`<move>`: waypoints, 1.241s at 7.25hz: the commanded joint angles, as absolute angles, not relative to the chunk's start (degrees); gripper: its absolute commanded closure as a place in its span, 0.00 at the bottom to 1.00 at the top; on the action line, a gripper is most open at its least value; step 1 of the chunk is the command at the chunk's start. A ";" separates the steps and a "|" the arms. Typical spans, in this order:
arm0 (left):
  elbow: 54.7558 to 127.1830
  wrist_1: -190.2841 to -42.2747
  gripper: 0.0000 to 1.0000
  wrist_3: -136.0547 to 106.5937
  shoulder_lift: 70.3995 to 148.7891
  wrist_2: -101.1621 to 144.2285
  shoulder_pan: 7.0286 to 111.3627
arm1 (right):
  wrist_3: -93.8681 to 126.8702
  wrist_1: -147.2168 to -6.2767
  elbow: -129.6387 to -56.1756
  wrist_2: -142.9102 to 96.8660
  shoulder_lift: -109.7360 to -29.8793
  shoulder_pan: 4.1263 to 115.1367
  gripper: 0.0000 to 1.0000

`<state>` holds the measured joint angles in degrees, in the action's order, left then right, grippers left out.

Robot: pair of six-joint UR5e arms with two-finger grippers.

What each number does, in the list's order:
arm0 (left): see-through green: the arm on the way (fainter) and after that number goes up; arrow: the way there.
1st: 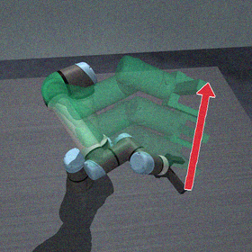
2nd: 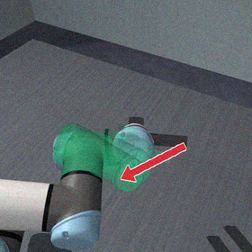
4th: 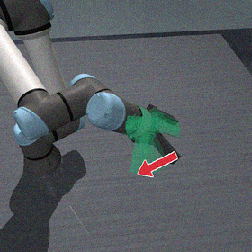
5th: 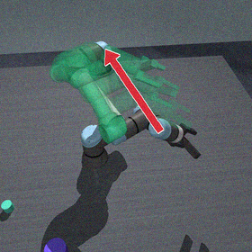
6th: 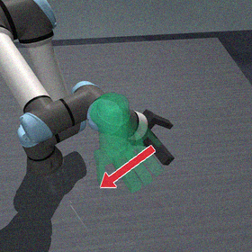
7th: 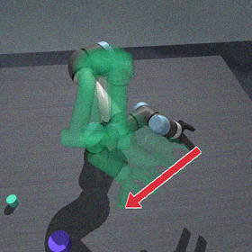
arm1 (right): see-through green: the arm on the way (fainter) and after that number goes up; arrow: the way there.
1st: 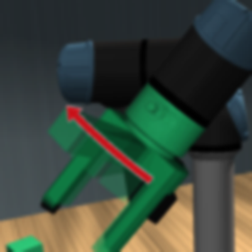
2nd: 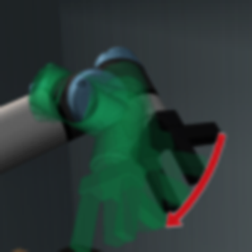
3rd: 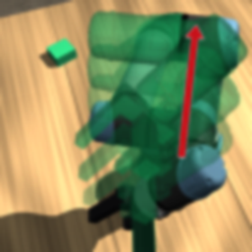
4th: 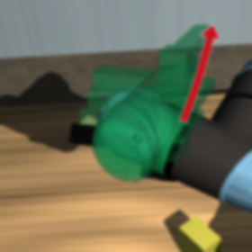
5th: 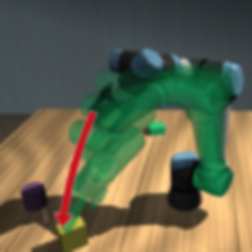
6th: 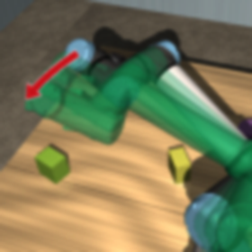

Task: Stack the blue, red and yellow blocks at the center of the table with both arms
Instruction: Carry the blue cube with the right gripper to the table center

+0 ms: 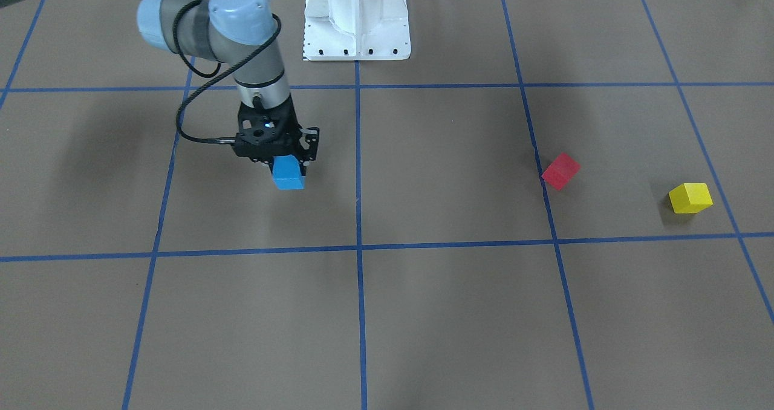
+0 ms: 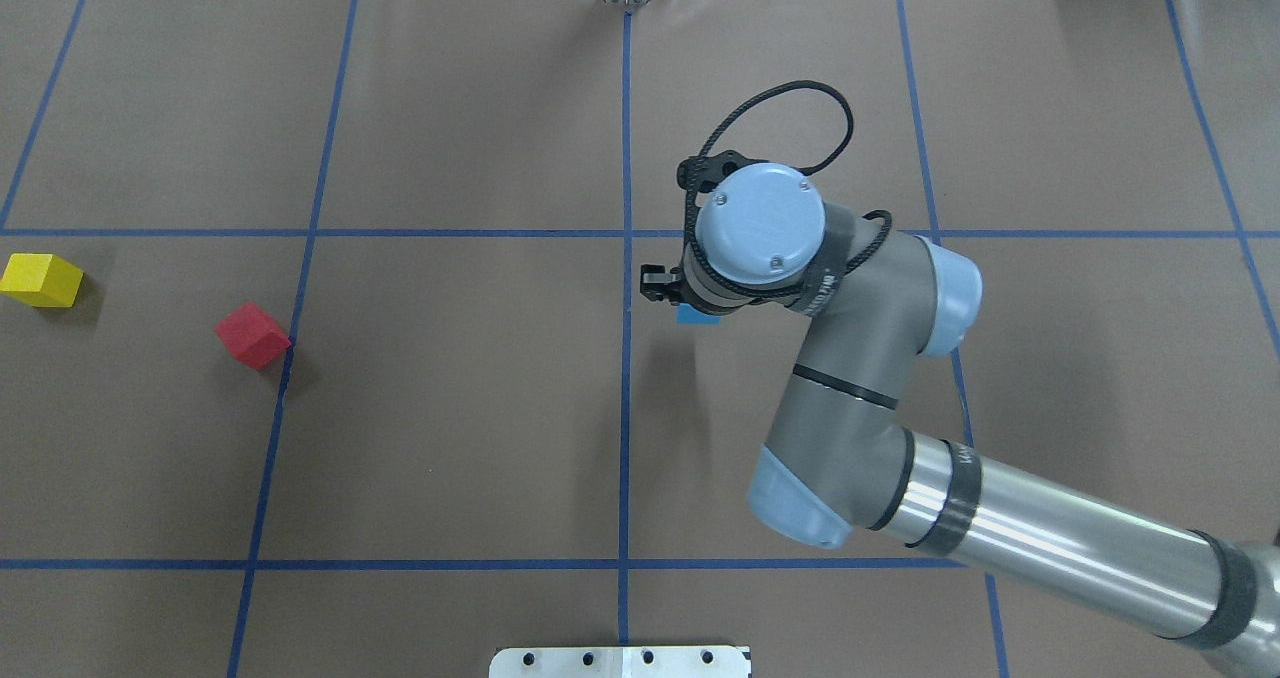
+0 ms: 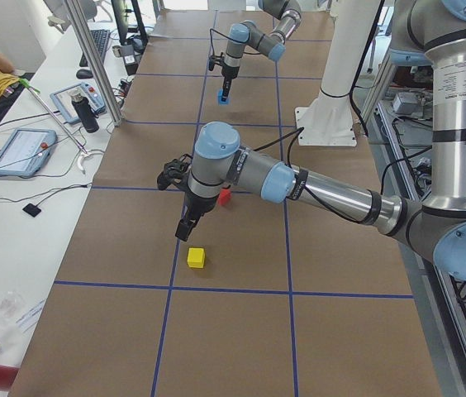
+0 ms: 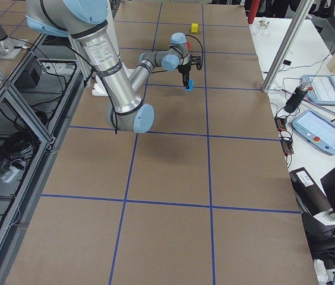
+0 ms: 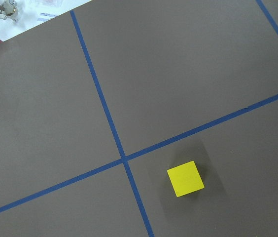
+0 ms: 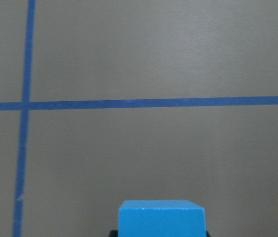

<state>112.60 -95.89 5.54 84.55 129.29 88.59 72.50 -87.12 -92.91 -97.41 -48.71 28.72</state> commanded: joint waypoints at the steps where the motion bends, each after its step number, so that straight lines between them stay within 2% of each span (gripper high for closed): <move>1: 112.41 -95.89 0.00 5.54 84.46 129.29 88.59 | 74.00 -86.93 -83.26 -94.84 -41.24 24.97 1.00; 2: 112.41 -95.89 0.00 5.54 84.46 129.29 88.59 | 74.00 -86.84 -83.06 -94.75 -41.31 24.00 1.00; 3: 112.41 -95.89 0.00 5.62 84.46 129.29 88.59 | 74.00 -86.84 -83.06 -94.75 -41.57 23.56 0.68; 4: 112.41 -95.89 0.00 5.62 84.46 129.29 88.59 | 74.09 -86.84 -83.06 -93.61 -41.75 23.03 0.18; 5: 112.50 -95.89 0.00 5.63 84.46 129.29 88.59 | 74.35 -86.49 -83.06 -91.78 -41.84 22.59 0.01; 9: 112.33 -95.89 0.00 5.54 84.46 129.29 88.59 | 73.40 -85.78 -85.07 -92.37 -41.66 25.73 0.01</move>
